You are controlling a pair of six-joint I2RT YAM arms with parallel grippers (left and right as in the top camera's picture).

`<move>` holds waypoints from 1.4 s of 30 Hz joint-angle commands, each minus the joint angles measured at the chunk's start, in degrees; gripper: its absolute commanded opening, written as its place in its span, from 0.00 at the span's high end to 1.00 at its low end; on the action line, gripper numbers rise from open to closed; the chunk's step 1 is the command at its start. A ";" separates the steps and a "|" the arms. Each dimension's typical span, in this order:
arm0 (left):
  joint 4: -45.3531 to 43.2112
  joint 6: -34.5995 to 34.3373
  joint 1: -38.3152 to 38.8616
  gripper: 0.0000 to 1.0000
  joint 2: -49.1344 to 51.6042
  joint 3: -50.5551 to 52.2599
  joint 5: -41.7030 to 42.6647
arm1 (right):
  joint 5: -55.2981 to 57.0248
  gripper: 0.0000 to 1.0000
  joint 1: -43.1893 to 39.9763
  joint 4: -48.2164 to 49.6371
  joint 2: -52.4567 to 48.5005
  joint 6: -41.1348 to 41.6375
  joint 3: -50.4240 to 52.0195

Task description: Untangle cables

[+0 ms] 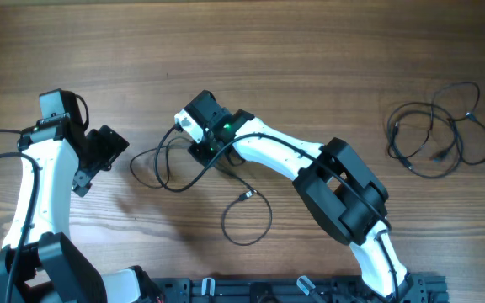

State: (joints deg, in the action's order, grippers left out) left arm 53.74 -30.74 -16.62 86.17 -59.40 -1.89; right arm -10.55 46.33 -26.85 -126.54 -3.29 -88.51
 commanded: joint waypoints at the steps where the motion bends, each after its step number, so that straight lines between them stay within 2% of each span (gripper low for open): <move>1: 0.15 0.48 -0.22 0.00 -0.90 0.35 -0.52 | 1.81 0.96 -2.69 -1.36 2.49 3.50 0.09; 5: 0.15 0.48 -0.22 0.00 -0.90 0.35 -0.15 | 1.84 0.95 -12.63 -2.36 14.86 3.52 -0.81; 9: -0.68 0.52 0.15 0.00 -0.90 0.35 11.13 | 6.91 0.96 -27.02 -2.25 30.47 3.56 -1.55; 11: -1.84 0.50 1.77 0.00 -0.90 0.35 12.81 | 10.95 0.96 -34.07 -2.43 35.32 4.26 -1.55; 17: -2.45 0.50 9.73 0.00 -0.90 0.35 12.79 | 21.31 0.96 -53.00 -2.80 37.51 8.70 -1.49; 23: -3.58 0.48 16.92 0.00 -0.90 0.35 12.76 | 21.29 0.95 -63.56 -6.32 36.15 10.71 -0.52; 24: -3.82 0.50 17.55 0.00 -0.90 0.35 12.76 | 20.79 0.70 -64.13 -8.00 35.60 11.76 -0.44; 25: -4.07 0.50 18.12 0.00 -0.90 0.35 12.76 | 20.15 0.41 -64.26 -9.57 35.10 12.46 -0.42; 26: -4.26 0.50 18.58 0.00 -0.90 0.35 12.76 | 18.97 0.00 -64.24 -10.49 34.69 12.41 -0.39; 29: -4.70 0.87 18.75 0.00 -0.90 0.35 12.76 | 12.66 0.00 -64.24 -12.31 34.27 12.44 -0.39; 34: -6.71 2.08 18.91 0.00 -0.90 0.35 13.42 | -16.44 0.00 -63.25 -16.98 34.05 12.31 -0.28; 35: -9.70 5.75 19.54 0.00 -0.90 0.35 17.25 | -19.28 0.00 -61.53 -17.66 34.05 12.22 -0.24; 36: -13.11 8.22 20.72 0.00 -0.90 0.35 20.24 | -19.54 0.00 -58.93 -18.03 34.05 11.54 -0.24; 39: -20.65 13.70 25.05 0.00 -0.90 0.35 20.15 | -17.03 0.00 -49.92 -18.34 33.51 6.03 -0.24; 42: -21.73 15.76 28.22 0.00 -0.90 0.35 9.99 | -4.81 0.00 -42.53 -20.28 30.91 6.40 -0.22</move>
State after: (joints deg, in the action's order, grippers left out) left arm 31.88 -19.97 8.95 86.13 -58.98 16.03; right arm -23.79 -1.78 -45.69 -92.33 5.19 -89.30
